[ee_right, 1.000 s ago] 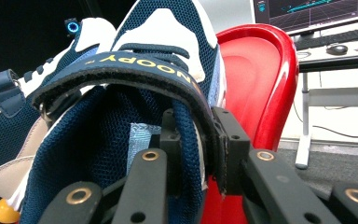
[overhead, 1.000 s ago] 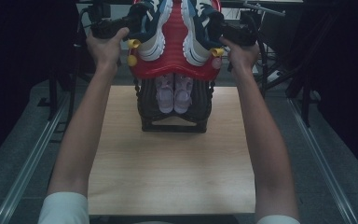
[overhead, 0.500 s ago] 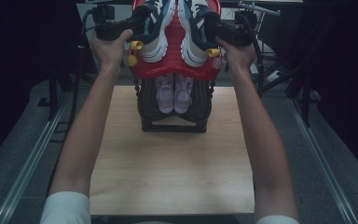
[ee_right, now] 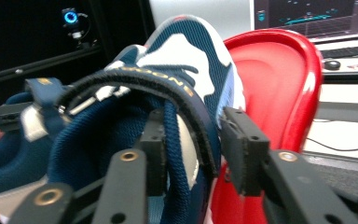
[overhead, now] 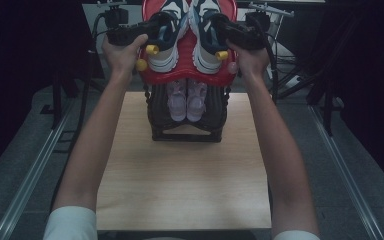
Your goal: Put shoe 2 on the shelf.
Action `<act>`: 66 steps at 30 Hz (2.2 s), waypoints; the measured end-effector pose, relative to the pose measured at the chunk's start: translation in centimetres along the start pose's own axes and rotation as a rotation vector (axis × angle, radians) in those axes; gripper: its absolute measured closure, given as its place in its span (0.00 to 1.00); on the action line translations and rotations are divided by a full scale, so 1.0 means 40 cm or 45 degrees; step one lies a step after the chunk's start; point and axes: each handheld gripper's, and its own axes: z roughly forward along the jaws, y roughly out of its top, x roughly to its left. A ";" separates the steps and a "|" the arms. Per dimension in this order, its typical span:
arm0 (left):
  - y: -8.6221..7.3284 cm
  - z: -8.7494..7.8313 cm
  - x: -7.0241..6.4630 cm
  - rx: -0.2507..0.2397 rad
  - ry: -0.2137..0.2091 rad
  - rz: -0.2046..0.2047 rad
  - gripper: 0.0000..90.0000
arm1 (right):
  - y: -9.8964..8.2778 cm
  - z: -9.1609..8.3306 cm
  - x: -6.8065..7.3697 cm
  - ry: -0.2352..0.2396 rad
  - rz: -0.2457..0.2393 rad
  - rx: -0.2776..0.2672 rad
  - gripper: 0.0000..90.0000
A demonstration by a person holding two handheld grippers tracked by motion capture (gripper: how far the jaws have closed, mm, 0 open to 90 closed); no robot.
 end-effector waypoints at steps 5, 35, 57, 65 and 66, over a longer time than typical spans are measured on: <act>0.003 -0.003 0.005 -0.006 -0.030 -0.014 0.58 | 0.002 0.003 0.002 0.023 -0.012 0.004 0.62; 0.011 -0.089 0.030 -0.073 -0.131 -0.057 0.47 | 0.009 -0.065 -0.027 0.266 0.075 -0.063 0.59; -0.024 -0.165 0.064 -0.094 -0.138 -0.060 0.45 | -0.035 -0.152 -0.108 0.302 0.125 -0.131 0.60; -0.041 -0.191 0.073 -0.107 -0.146 -0.058 0.44 | -0.056 -0.178 -0.131 0.301 0.134 -0.139 0.60; -0.043 -0.194 0.074 -0.105 -0.145 -0.051 0.44 | -0.059 -0.181 -0.133 0.299 0.133 -0.141 0.60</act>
